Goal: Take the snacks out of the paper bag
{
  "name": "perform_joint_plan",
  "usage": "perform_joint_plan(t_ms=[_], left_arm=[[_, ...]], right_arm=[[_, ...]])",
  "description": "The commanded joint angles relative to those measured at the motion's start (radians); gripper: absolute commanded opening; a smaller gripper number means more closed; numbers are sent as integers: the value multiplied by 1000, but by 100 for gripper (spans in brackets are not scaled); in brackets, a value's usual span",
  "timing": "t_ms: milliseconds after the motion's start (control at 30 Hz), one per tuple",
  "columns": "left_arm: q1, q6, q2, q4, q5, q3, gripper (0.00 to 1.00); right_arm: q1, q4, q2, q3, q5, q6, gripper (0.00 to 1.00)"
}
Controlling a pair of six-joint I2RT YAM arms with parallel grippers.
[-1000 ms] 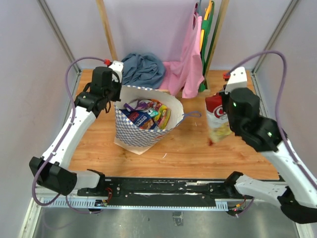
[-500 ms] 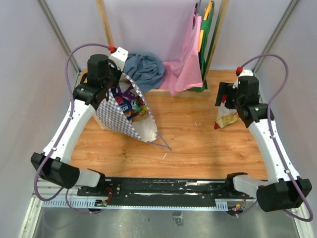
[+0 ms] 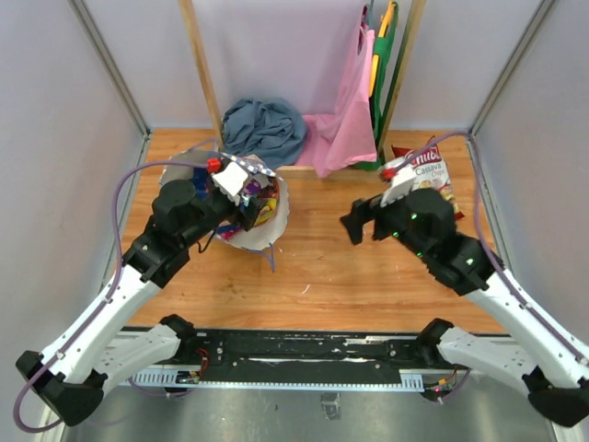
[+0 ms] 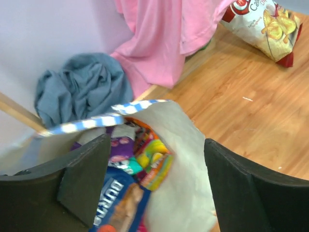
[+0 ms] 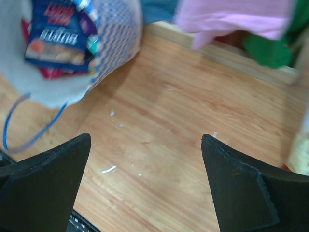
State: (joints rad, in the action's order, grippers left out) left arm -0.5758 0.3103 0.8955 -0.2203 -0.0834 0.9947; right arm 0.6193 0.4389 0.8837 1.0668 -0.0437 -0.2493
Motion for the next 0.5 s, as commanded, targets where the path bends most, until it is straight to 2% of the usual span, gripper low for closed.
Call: perform_joint_plan(t_ms=[0,100,200,267,300,367,467], left_arm=[[-9,-160,-80,32,36,-73,85],[-10,-191,-149,13,138,-45,91],[-9,-276,-178,-9,340,40,95],[-9,-383,-172,-43,499,84,95],[-9,-447,-167,-78,588,100,96],[-9,-570,-151,-175,674,125,99],[-7,-719,-81,-396,829,171,100]], right_arm=[[310,-82,89,-70,-334,93,98],[384,-163,175,-85,-317,71,98],[405,-240,246,-64,-274,44,98],[405,-281,294,-31,-296,16,98],[404,-285,319,-2,-310,9,98],[404,-275,386,73,-340,10,98],[404,-222,510,220,-355,55,98]])
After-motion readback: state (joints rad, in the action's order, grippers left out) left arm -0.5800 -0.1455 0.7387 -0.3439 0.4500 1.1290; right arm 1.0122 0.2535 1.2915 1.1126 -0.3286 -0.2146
